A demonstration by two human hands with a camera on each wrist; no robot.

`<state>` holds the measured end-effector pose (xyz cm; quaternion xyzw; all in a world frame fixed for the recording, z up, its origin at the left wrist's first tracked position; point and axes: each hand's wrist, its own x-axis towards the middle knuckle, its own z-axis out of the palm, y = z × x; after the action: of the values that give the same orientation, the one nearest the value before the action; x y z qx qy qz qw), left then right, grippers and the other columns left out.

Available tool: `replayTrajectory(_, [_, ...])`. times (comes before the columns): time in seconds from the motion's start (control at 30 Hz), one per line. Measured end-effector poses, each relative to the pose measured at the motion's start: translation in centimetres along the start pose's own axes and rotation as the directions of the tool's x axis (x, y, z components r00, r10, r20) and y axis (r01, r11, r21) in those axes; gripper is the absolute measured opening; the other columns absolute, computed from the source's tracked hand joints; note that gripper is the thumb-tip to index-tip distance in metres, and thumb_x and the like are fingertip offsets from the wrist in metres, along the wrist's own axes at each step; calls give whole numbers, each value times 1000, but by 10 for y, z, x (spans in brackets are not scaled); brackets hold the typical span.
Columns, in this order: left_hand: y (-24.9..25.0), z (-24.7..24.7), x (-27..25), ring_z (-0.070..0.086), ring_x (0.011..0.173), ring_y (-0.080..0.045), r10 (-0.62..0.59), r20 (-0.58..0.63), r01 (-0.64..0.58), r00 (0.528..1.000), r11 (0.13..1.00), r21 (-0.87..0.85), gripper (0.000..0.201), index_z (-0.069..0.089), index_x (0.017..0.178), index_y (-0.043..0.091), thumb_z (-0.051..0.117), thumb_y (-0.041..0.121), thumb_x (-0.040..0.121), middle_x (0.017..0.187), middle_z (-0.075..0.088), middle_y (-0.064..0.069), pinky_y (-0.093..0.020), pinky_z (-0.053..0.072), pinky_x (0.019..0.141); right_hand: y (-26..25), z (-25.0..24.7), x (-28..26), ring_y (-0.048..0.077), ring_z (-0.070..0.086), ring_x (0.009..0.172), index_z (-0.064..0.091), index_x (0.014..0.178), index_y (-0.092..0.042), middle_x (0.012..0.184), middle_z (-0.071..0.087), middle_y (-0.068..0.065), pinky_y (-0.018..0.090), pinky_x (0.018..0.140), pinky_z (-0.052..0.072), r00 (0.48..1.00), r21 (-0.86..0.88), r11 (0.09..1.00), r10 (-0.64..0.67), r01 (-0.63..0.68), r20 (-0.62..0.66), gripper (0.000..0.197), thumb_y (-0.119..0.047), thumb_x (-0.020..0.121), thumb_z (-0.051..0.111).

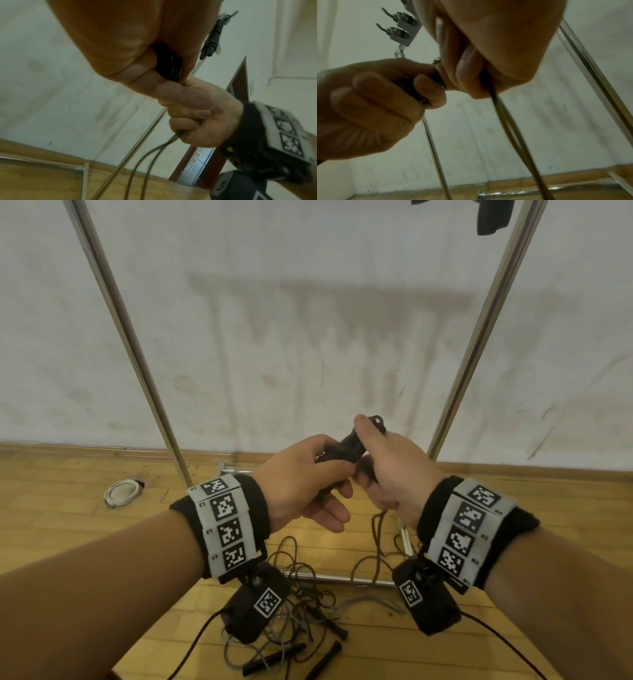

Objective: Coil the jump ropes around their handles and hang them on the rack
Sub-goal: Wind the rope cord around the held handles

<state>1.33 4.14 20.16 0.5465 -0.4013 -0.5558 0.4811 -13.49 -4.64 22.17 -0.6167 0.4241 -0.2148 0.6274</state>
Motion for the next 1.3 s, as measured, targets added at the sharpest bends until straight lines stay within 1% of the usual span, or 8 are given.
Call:
replayTrajectory(0.17, [8,-4,-7,71,59,-25,-28,116,39,993,995,-95,56,54,131,17,74,48,89,83,69,-11,-33,61,52,0,-3,0,14,30,39,73,105,-16,56,50,3,25,40,22,995,194,979,-78,64,62,42,-54,100,54])
replayTrajectory(0.3, [9,-2,-6,62,51,-19,-84,17,83,996,996,39,71,64,115,12,55,78,89,72,65,-6,-29,54,45,2,4,1,15,34,40,66,87,-11,53,49,3,29,45,23,991,104,986,-134,132,7,46,-55,98,58])
replayTrajectory(0.5, [8,-1,-5,43,37,-11,-76,22,78,997,992,-99,40,57,107,11,52,49,100,64,55,-1,-19,35,34,-2,-1,2,12,39,43,76,100,-13,73,59,10,24,38,27,982,219,963,-178,159,70,37,-47,97,62])
replayTrajectory(0.67, [9,3,-6,44,36,-10,-61,89,78,994,977,-201,36,52,112,8,56,40,94,66,56,-4,-18,34,32,-10,-14,-3,10,36,34,70,115,-6,69,53,12,21,35,24,946,294,945,-219,145,237,53,-49,84,63])
replayTrajectory(0.87, [12,-1,-10,58,48,-14,-90,195,133,977,967,-218,32,56,114,8,57,35,96,79,66,-9,-21,43,38,-10,-19,-5,11,40,36,72,115,-9,71,53,18,19,32,30,931,215,960,-234,177,280,51,-50,86,63])
replayTrajectory(1.03, [9,2,-12,57,53,-14,-112,174,150,978,962,-228,28,60,121,10,54,30,102,83,65,-8,-19,42,37,-4,-14,-1,18,36,40,71,103,-11,65,60,12,25,35,29,956,40,968,-250,246,157,38,-47,99,62])
replayTrajectory(1.17, [8,7,-9,52,46,-11,-96,129,125,987,961,-246,37,53,136,12,51,30,103,79,62,-6,-19,39,34,-4,-9,1,18,44,42,62,126,-33,90,68,14,24,35,34,945,-7,945,-328,328,23,27,-41,100,62])
replayTrajectory(1.3, [9,10,-9,52,44,-12,-76,118,107,990,954,-279,50,48,141,10,56,31,96,77,62,-5,-20,39,33,-6,-5,0,15,61,61,63,127,-44,95,69,5,28,39,42,912,-49,913,-407,405,-46,27,-39,100,62])
